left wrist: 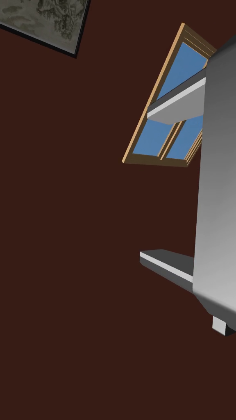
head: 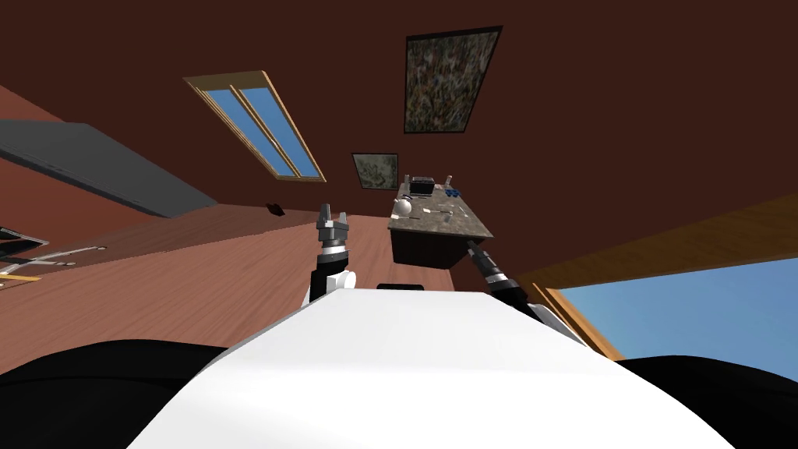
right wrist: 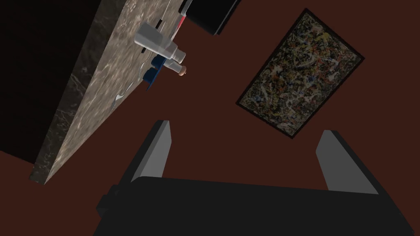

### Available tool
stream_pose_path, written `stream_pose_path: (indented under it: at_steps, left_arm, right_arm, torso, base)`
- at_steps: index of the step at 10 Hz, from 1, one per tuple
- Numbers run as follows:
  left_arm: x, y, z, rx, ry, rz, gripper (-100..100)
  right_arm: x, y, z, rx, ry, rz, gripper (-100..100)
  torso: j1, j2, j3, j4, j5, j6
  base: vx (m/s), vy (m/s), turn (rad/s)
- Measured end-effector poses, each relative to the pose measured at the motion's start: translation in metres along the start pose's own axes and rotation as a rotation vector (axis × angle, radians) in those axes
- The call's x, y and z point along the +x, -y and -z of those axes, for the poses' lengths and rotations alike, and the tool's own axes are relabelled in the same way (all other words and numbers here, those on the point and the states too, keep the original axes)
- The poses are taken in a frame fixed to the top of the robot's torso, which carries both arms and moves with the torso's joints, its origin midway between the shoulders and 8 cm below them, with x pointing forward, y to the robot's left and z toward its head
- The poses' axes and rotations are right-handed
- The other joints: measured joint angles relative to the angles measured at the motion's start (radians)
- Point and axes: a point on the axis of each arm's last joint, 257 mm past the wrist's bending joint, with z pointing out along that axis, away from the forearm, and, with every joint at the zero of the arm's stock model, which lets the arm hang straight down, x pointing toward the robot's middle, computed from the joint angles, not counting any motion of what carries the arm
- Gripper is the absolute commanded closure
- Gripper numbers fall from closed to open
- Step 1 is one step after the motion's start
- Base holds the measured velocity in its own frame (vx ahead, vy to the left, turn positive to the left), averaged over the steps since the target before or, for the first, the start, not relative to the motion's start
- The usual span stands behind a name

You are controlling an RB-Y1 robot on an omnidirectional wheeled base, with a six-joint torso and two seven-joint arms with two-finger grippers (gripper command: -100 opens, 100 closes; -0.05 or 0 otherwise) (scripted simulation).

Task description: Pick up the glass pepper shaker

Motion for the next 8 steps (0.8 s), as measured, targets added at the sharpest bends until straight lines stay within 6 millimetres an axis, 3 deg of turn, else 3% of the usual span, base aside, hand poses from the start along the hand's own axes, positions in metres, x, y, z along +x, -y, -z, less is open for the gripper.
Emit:
stream_pose_path:
  at_steps: [8]
  left_arm:
    - [0.0,0.0,0.0,0.0,0.0,0.0,0]
  right_arm:
    - [-0.011,0.072,0.029,0.171,-0.161,0.213,-100]
  torso:
    - [-0.001,-0.005,-0.003,-0.001,0.0,0.0]
  base:
    - [-0.029,0.023,0.088]
